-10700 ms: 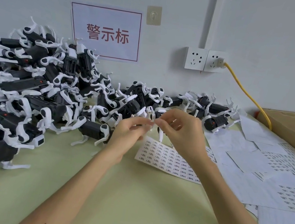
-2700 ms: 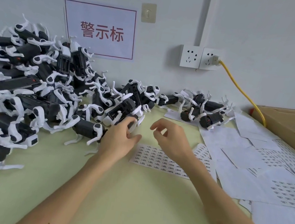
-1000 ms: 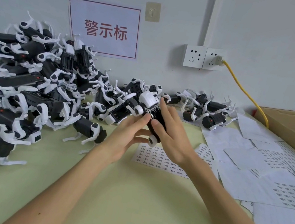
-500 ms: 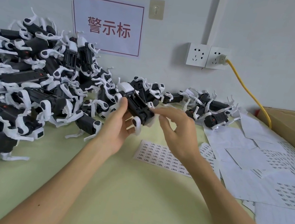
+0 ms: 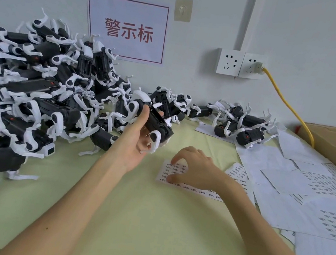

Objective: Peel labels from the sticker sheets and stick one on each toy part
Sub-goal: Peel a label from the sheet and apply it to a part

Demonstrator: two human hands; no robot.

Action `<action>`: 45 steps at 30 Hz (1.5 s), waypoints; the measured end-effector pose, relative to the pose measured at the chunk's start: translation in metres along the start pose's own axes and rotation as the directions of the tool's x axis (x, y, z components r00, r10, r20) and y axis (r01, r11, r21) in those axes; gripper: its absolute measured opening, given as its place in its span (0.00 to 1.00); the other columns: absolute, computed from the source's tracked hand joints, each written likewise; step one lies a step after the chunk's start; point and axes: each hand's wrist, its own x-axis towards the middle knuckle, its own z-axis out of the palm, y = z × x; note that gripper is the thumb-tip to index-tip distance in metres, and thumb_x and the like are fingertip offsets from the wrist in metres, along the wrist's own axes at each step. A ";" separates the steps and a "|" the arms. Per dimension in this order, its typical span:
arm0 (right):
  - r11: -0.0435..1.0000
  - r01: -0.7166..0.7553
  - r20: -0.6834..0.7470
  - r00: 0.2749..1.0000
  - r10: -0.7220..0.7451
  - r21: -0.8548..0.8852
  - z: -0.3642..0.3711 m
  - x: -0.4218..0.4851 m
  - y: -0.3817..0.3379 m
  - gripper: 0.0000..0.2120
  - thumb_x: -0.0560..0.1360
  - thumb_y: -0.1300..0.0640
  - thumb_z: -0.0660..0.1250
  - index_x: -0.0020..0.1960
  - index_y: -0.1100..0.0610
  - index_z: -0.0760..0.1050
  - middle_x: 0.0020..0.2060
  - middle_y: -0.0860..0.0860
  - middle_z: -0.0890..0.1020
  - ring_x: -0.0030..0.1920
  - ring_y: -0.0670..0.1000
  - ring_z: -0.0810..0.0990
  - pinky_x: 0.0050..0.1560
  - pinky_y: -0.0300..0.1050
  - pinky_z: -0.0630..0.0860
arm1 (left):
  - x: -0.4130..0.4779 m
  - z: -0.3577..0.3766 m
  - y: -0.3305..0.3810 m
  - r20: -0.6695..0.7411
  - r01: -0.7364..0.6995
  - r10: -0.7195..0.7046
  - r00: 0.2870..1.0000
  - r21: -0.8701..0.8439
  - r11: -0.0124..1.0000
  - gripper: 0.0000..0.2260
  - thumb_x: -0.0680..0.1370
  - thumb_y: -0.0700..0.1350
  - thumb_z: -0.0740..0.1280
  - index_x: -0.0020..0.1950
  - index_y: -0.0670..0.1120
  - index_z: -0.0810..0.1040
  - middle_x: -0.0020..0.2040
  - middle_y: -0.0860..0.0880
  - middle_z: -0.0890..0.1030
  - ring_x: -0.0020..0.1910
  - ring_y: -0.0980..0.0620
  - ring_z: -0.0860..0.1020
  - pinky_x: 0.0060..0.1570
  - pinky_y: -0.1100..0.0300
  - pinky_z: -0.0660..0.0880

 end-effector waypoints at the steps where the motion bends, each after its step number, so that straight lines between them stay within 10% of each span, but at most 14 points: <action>1: 1.000 -0.002 0.005 1.000 0.002 0.019 0.000 0.000 0.000 0.24 0.73 0.40 0.74 0.64 0.47 0.74 0.69 0.48 0.69 0.70 0.53 0.67 0.71 0.54 0.62 | -0.001 0.001 0.000 -0.012 0.004 -0.004 1.000 0.005 1.000 0.28 0.72 0.61 0.68 0.66 0.45 0.79 0.57 0.43 0.84 0.48 0.46 0.84 0.21 0.65 0.72; 11: 0.993 -0.066 -0.013 0.998 0.068 0.096 -0.004 0.001 0.004 0.40 0.68 0.40 0.78 0.76 0.47 0.67 0.57 0.47 0.74 0.63 0.52 0.72 0.68 0.52 0.67 | -0.001 0.003 0.001 -0.067 0.072 -0.067 0.995 0.083 0.994 0.28 0.81 0.60 0.64 0.73 0.42 0.75 0.63 0.42 0.83 0.65 0.41 0.79 0.29 0.65 0.77; 20: 0.960 0.116 -0.257 0.965 -0.048 0.256 -0.007 0.003 0.005 0.24 0.70 0.60 0.79 0.61 0.46 0.75 0.51 0.47 0.70 0.44 0.43 0.75 0.36 0.30 0.74 | 0.005 0.000 -0.002 -0.147 0.018 0.041 0.988 0.374 0.927 0.17 0.79 0.61 0.69 0.54 0.48 0.84 0.48 0.49 0.87 0.45 0.52 0.83 0.41 0.57 0.72; 23: 0.933 0.177 -0.367 0.929 -0.053 0.312 -0.013 0.000 0.004 0.20 0.72 0.62 0.75 0.59 0.45 0.76 0.51 0.46 0.74 0.44 0.42 0.76 0.38 0.29 0.75 | 0.008 -0.008 -0.005 -0.145 -0.064 0.185 0.972 0.593 0.803 0.09 0.76 0.55 0.76 0.46 0.51 0.84 0.44 0.51 0.87 0.46 0.52 0.85 0.50 0.54 0.78; 33: 0.859 0.351 -0.516 0.848 -0.122 0.373 -0.020 -0.009 -0.005 0.10 0.75 0.64 0.72 0.46 0.48 0.81 0.44 0.40 0.77 0.45 0.37 0.74 0.44 0.27 0.68 | 0.006 -0.007 -0.009 -0.020 0.003 0.011 1.000 0.601 0.800 0.15 0.73 0.33 0.74 0.36 0.54 0.85 0.43 0.49 0.86 0.48 0.48 0.84 0.48 0.53 0.78; 45: 0.906 0.361 -0.673 0.729 -0.127 0.221 -0.014 -0.006 -0.007 0.05 0.71 0.55 0.79 0.44 0.51 0.84 0.44 0.41 0.78 0.51 0.44 0.75 0.56 0.38 0.68 | 0.003 -0.001 -0.013 -0.066 -0.030 0.073 0.995 0.494 0.869 0.10 0.65 0.38 0.77 0.39 0.51 0.83 0.41 0.49 0.84 0.46 0.47 0.83 0.54 0.48 0.76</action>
